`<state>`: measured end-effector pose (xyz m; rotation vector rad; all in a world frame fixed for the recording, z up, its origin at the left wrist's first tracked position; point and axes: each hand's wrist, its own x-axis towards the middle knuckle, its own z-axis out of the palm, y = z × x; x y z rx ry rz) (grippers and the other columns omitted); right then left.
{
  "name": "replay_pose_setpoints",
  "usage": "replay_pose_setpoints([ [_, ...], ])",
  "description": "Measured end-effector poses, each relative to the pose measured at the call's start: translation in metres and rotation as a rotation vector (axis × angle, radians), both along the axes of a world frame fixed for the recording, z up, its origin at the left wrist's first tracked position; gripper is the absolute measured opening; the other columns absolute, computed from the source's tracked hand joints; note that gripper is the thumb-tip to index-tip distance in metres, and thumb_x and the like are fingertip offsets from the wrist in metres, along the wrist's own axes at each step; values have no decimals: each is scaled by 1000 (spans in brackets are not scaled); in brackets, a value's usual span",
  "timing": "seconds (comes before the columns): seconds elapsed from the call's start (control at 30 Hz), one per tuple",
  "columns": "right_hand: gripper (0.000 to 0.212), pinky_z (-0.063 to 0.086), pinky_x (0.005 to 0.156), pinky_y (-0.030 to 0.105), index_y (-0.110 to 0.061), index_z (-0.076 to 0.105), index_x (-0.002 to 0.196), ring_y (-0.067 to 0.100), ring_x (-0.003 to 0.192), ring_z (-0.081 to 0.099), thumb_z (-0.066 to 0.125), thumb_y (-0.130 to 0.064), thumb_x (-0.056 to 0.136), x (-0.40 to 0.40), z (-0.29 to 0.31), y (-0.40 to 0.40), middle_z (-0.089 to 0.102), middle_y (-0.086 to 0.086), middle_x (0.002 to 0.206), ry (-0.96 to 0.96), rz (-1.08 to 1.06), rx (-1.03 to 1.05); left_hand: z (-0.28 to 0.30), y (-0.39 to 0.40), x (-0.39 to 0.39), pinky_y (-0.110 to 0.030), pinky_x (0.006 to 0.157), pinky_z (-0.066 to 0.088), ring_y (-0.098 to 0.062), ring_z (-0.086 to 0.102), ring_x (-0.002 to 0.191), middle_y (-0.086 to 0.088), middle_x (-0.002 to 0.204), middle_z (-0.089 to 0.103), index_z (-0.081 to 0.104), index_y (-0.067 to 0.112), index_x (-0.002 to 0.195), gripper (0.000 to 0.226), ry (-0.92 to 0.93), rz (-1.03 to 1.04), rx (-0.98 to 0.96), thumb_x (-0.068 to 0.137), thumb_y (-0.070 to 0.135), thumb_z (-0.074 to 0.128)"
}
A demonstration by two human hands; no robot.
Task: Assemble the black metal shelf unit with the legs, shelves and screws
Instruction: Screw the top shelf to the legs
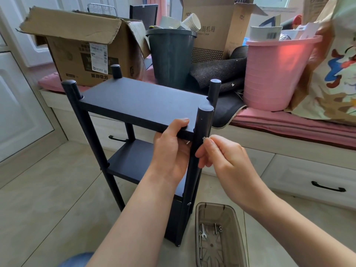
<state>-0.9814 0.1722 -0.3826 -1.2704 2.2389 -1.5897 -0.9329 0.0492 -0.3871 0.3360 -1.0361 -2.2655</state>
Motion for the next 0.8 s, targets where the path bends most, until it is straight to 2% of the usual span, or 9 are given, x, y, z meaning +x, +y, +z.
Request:
replay_pose_setpoints([
  [0.13,39,48,69,40,-19,64,73,15,66,58,42,-22,105,0,2,0,64,-4,66,-11,3,-9,-1,0,1,-35,63,55,-28,58,75,-18,100,47,56,4,106,22,-28,26,-13,90,18,64],
  [0.23,39,49,70,44,-16,65,73,20,66,59,43,-21,105,1,3,0,64,-2,65,-42,27,-18,0,2,4,-32,61,55,-24,61,70,-18,94,50,56,3,107,20,-32,16,-32,94,18,61],
  [0.3,39,50,69,39,-13,66,73,19,66,60,43,-19,105,0,5,0,64,-2,63,-111,48,-28,1,5,5,-30,60,55,-21,63,66,-16,85,56,58,2,108,20,-36,3,-43,97,18,58],
  [0.4,38,48,67,24,-9,68,73,10,64,59,45,-16,104,-1,9,1,64,-2,61,-207,71,-51,2,9,7,-32,62,56,-21,64,67,-16,85,58,59,2,110,22,-31,-4,-47,97,19,57],
  [0.5,37,49,67,33,-12,68,72,16,65,59,48,-16,102,-3,8,3,65,0,63,-74,43,-33,4,10,8,-30,61,56,-21,65,66,-14,81,60,59,1,107,18,-17,8,-16,98,17,57],
  [0.57,34,49,67,33,-14,68,72,12,63,59,51,-17,101,-3,9,4,64,-2,63,38,10,-13,5,10,7,-29,60,56,-21,65,65,-13,80,60,58,2,104,15,-12,9,2,98,16,56],
  [0.63,28,49,64,29,-14,68,74,11,62,59,56,-19,98,-5,11,7,64,-3,62,88,-17,-13,5,11,7,-28,61,57,-19,66,66,-12,80,62,58,3,102,13,-7,17,20,98,15,57],
  [0.73,22,39,54,16,-14,68,74,5,53,51,63,-22,94,-7,14,9,62,-4,60,102,-49,-11,5,11,7,-27,64,58,-17,68,68,-9,80,66,60,4,103,14,-8,21,18,98,16,58],
  [0.8,21,37,54,14,-13,67,75,4,52,49,64,-21,93,-7,14,10,62,-4,60,91,-48,-12,4,11,8,-27,65,58,-16,69,69,-7,80,68,61,4,106,16,-7,17,-1,98,17,58],
])
